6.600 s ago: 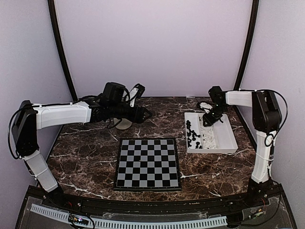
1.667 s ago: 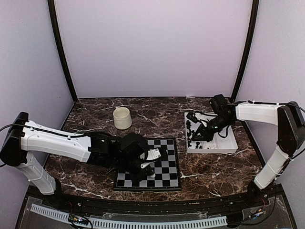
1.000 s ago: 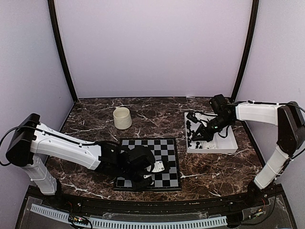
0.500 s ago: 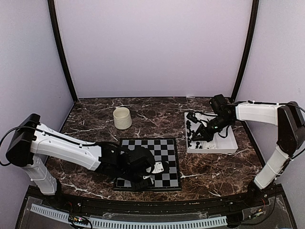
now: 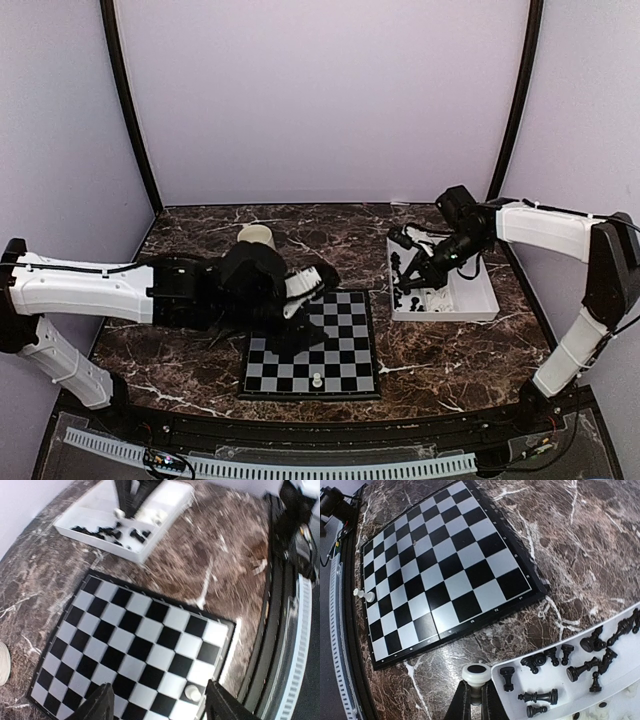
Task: Set up the chess pieces on the board
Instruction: Pass from the right arm to the left
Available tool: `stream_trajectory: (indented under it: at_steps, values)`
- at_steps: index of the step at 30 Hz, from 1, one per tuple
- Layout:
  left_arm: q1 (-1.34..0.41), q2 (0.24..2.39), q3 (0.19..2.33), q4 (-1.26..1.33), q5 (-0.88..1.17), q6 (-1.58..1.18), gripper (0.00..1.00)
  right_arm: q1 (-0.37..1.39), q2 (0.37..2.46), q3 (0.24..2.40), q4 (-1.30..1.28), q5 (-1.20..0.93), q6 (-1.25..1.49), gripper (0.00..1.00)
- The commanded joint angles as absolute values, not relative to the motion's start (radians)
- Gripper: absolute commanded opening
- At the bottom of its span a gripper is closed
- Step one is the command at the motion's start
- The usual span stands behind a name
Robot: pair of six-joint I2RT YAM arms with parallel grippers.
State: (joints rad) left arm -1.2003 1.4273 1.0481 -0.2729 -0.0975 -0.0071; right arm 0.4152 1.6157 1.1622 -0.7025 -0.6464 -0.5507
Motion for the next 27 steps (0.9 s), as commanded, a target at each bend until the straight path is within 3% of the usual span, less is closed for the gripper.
stream_trajectory:
  at_steps: [1, 7, 11, 15, 27]
  values:
    - [-1.032, 1.430, 1.089, -0.113, 0.115, -0.297, 0.63, 0.501, 1.553, 1.264, -0.815, -0.615, -0.614, 0.00]
    - [-0.886, 1.515, 1.045, 0.255, 0.470, -0.605, 0.61, 0.608, 1.538, 1.358, -0.822, -0.511, -0.621, 0.00]
    - [-0.864, 1.619, 1.081, 0.365, 0.588, -0.719, 0.57, 0.663, 1.564, 1.414, -0.826, -0.450, -0.627, 0.00]
    - [-0.864, 1.696, 1.122, 0.394, 0.639, -0.772, 0.51, 0.711, 1.584, 1.442, -0.829, -0.390, -0.633, 0.00]
    - [-0.860, 1.751, 1.110, 0.525, 0.690, -0.845, 0.47, 0.765, 1.584, 1.455, -0.824, -0.351, -0.642, 0.01]
